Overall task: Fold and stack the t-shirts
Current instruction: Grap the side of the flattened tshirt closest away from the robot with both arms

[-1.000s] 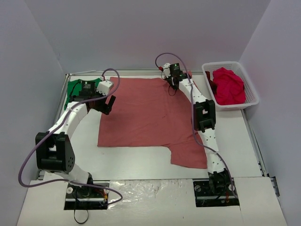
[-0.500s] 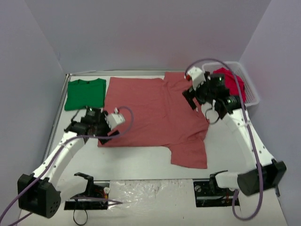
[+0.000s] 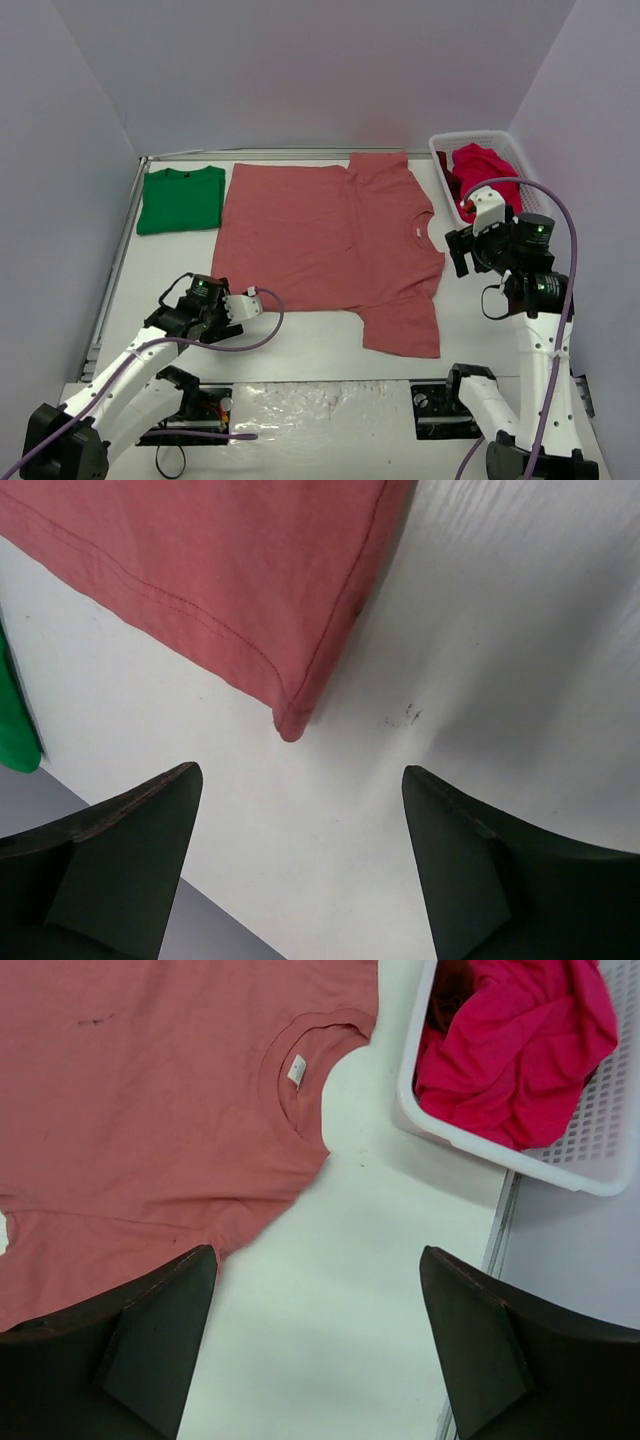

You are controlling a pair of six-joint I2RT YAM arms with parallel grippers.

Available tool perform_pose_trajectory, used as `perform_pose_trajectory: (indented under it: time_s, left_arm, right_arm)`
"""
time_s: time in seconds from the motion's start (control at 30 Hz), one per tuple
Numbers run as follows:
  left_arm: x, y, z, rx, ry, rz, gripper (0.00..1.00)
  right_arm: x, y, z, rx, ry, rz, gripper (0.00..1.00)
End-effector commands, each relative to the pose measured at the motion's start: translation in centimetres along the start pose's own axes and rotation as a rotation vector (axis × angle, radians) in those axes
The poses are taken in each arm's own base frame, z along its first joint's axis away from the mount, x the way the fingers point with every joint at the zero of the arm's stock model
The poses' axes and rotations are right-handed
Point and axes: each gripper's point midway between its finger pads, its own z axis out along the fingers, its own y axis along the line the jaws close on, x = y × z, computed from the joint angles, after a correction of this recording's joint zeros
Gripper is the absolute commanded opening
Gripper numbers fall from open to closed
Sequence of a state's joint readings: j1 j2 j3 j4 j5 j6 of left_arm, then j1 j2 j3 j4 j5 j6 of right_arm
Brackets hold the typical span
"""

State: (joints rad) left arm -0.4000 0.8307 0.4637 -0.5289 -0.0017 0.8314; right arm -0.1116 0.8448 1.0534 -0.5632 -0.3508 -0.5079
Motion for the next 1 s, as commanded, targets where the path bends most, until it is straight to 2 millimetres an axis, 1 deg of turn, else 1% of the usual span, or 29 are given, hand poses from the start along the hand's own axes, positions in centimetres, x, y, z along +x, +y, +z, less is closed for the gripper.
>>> perform_pose_trajectory:
  time_s: [0.0,0.1,0.17,0.2,0.33,0.37,0.4,0.47,0.5,0.6,0.63,0.67,0.7,0.73,0.77,0.87,0.9,0.93,0.97]
  left_arm:
    - [0.0,1.3,0.2,-0.063,0.010,0.052,0.80]
    - [0.5,0.9,1.2,-0.058,0.024,0.071,0.81]
    - [0.5,1.3,1.5,-0.075,0.026,0.081,0.81]
    - [0.6,1.1,1.9,-0.068,0.036,0.082,0.81]
    - [0.4,1.0,2.6,-0.043,0.032,0.082,0.79]
    - [0.4,0.9,2.9,-0.039,0.032,0.085,0.77]
    - [0.5,0.8,3.2,-0.029,0.034,0.088,0.72]
    - [0.6,0.9,3.6,-0.025,0.043,0.093,0.66]
    - [0.6,0.9,3.8,-0.019,0.041,0.091,0.57]
    - [0.8,1.2,4.2,-0.008,0.047,0.073,0.43]
    - [0.8,1.2,4.2,0.002,0.044,0.062,0.35]
    - [0.9,1.4,4.3,0.008,0.051,0.056,0.30]
    - [0.7,1.2,4.3,0.031,0.038,0.052,0.25]
    - [0.8,0.9,4.3,0.055,0.031,0.043,0.09]
    - [0.8,0.9,4.3,0.061,0.027,0.039,0.03]
    - [1.1,0.9,4.3,0.074,0.036,0.047,0.02]
    - [1.0,1.2,4.3,0.072,0.034,0.049,0.02]
    - [1.0,1.1,4.1,0.087,0.036,0.046,0.02]
    - [0.8,1.1,3.9,0.103,0.012,0.026,0.02]
  right_arm:
    - [0.3,0.4,1.3,-0.070,0.019,0.070,0.78]
    - [0.1,0.0,0.9,-0.060,0.009,0.088,0.78]
    - [-0.1,0.0,0.6,-0.062,0.001,0.092,0.78]
    - [-0.3,0.0,0.5,-0.067,-0.007,0.093,0.78]
    - [0.4,-0.1,0.7,-0.069,0.007,0.102,0.78]
    - [0.5,-0.1,0.8,-0.066,0.009,0.105,0.77]
    - [0.5,-0.1,0.7,-0.066,0.008,0.106,0.77]
    - [0.5,-0.1,0.7,-0.068,0.007,0.106,0.77]
    - [0.6,-0.2,0.8,-0.067,0.011,0.107,0.77]
    - [0.7,-0.2,0.8,-0.064,0.012,0.104,0.77]
    - [0.7,-0.2,0.7,-0.063,0.011,0.102,0.77]
    - [0.6,-0.2,0.7,-0.065,0.010,0.102,0.77]
    - [0.6,-0.2,0.7,-0.065,0.010,0.102,0.77]
    - [0.6,-0.3,0.8,-0.063,0.010,0.101,0.77]
    - [0.7,-0.2,0.8,-0.064,0.012,0.100,0.77]
    - [0.7,-0.4,0.8,-0.057,0.015,0.098,0.76]
    - [0.8,-0.4,0.7,-0.055,0.018,0.099,0.76]
    - [0.5,-0.5,0.5,-0.052,0.016,0.085,0.76]
    - [0.9,-0.4,0.4,-0.058,0.033,0.078,0.76]
